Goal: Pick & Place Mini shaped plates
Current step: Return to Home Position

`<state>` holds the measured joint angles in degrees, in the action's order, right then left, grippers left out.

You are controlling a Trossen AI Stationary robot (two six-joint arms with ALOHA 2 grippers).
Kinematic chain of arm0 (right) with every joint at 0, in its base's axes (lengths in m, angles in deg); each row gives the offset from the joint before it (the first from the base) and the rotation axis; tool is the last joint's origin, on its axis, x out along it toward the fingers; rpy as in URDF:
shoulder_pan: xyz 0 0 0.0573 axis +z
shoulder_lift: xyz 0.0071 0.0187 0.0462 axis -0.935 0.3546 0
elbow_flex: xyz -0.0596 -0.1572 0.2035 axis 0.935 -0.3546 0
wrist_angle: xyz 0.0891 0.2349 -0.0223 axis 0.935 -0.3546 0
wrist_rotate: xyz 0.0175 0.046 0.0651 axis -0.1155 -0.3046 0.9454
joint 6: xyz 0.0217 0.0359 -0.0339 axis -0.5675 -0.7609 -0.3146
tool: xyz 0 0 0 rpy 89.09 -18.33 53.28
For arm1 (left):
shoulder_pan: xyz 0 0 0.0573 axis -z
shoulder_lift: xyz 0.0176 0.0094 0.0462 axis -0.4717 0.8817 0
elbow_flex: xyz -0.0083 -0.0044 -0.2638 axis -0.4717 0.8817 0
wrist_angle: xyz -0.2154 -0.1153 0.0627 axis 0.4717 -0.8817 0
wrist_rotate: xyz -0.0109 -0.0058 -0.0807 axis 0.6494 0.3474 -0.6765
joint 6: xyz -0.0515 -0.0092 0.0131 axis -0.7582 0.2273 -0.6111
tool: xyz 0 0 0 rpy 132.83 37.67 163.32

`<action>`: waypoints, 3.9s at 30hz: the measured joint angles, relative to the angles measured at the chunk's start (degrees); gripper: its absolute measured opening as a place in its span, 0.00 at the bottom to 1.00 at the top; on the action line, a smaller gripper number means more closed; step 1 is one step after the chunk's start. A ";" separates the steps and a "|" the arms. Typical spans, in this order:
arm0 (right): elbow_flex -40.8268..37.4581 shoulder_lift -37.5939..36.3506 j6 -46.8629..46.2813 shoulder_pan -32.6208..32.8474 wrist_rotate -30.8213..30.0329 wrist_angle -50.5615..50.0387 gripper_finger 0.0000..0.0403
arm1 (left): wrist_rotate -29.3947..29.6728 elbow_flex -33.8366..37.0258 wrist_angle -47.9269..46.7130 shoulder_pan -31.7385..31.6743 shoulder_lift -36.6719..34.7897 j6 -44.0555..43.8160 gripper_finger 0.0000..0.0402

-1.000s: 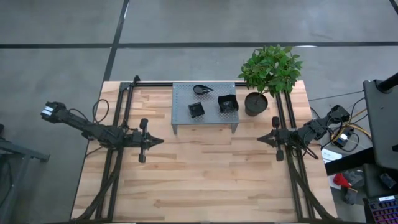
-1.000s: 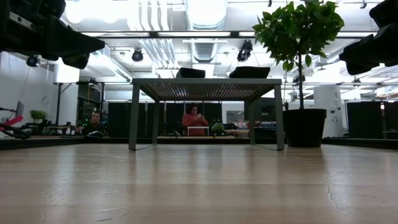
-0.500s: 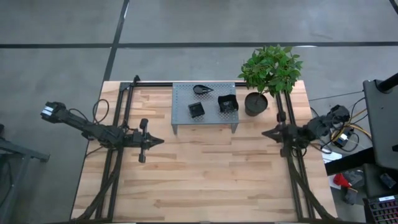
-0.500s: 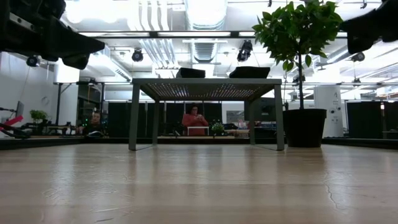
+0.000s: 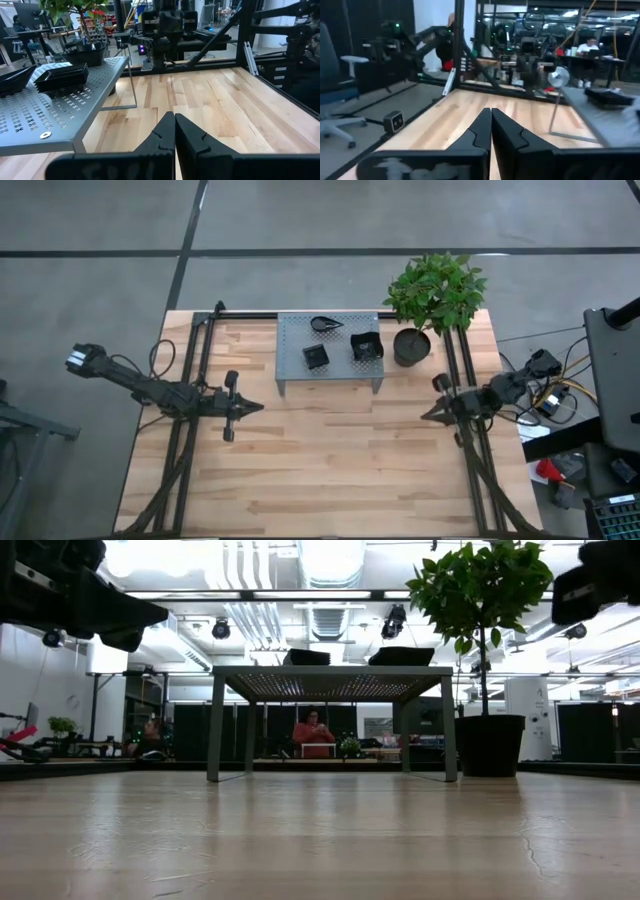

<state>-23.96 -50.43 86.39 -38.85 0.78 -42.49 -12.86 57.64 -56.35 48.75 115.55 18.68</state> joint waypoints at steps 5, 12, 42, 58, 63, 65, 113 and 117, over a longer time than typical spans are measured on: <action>-3.63 -0.02 0.94 0.01 2.15 8.73 0.02 | 0.00 0.00 -0.21 0.00 0.01 0.00 0.01; -7.10 -0.02 4.67 -0.30 -0.83 9.92 0.02 | 0.00 0.00 -0.52 0.00 0.02 0.00 0.01; -7.12 0.06 0.71 -24.93 20.76 6.11 0.02 | 0.00 0.00 -0.93 0.00 0.03 0.00 0.01; -7.12 0.17 0.76 -24.91 20.73 6.13 0.02 | 0.00 0.00 -0.93 0.00 0.04 0.00 0.01; -7.10 0.17 0.71 -24.91 20.64 6.14 0.02 | 0.00 0.00 -0.93 0.00 0.04 0.00 0.01; -7.12 0.17 0.75 -24.91 20.64 6.14 0.02 | 0.00 0.00 -0.91 0.00 0.04 -0.01 0.01; -7.07 0.15 0.89 -24.89 20.68 6.17 0.02 | 0.00 0.00 -0.92 0.00 0.03 0.00 0.01; -7.07 0.16 0.81 -24.89 20.70 6.17 0.02 | 0.01 0.00 -0.92 0.00 0.04 0.00 0.01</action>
<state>-31.04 -50.26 87.21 -63.73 21.49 -36.32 -12.85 57.64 -57.27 48.75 115.59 18.68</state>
